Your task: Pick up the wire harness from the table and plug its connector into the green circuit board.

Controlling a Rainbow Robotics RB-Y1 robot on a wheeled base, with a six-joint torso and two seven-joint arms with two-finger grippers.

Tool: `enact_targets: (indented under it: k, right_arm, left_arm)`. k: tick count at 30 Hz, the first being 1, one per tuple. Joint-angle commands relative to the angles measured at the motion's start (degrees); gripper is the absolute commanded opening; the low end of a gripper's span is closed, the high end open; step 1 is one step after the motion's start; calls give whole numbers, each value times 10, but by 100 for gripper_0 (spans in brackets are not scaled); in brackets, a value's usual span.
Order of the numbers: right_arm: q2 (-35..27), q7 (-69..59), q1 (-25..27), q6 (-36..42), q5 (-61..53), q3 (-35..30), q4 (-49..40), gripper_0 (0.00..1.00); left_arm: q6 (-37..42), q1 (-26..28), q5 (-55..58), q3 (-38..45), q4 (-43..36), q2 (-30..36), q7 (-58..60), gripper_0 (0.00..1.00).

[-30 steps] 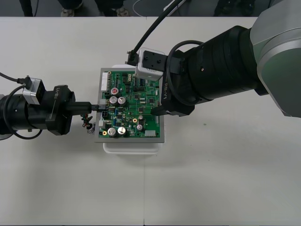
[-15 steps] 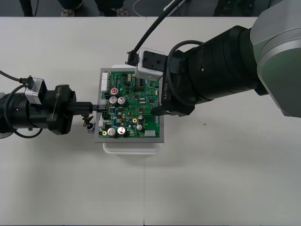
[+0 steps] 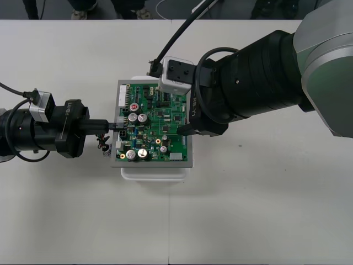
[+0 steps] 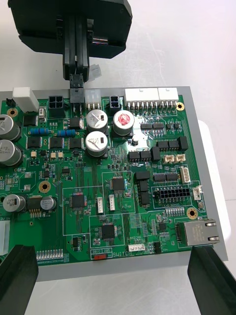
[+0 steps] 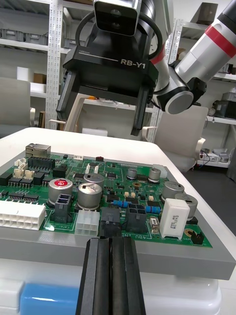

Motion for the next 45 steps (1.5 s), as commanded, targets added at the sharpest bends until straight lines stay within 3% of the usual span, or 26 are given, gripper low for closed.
enact_targets:
  k: [1, 9, 11, 13, 15, 17, 45]
  right_arm:
    - [9, 32, 2, -2, -6, 6, -18, 89]
    - [9, 33, 2, -2, -6, 6, -18, 89]
    - [8, 33, 2, -2, -6, 5, -18, 89]
    - [9, 33, 2, -2, -6, 6, -19, 89]
    - [9, 34, 2, -2, -5, 5, -18, 89]
    - [9, 34, 2, -2, -6, 5, -18, 89]
    - [8, 45, 2, -2, -9, -1, -18, 89]
  left_arm:
    - [-22, -22, -4, -1, -12, -9, -15, 0]
    - [-22, -22, -3, -1, -11, 4, -12, 0]
    - [-22, -22, -3, -1, -10, 4, -12, 6]
    - [-22, -22, -1, -1, -7, 6, -14, 37]
    - [-22, -22, 1, -1, -4, 7, -15, 61]
    - [-22, -22, 3, -1, 3, 9, -20, 100]
    - [-22, -22, 13, -1, 0, 71, -21, 100]
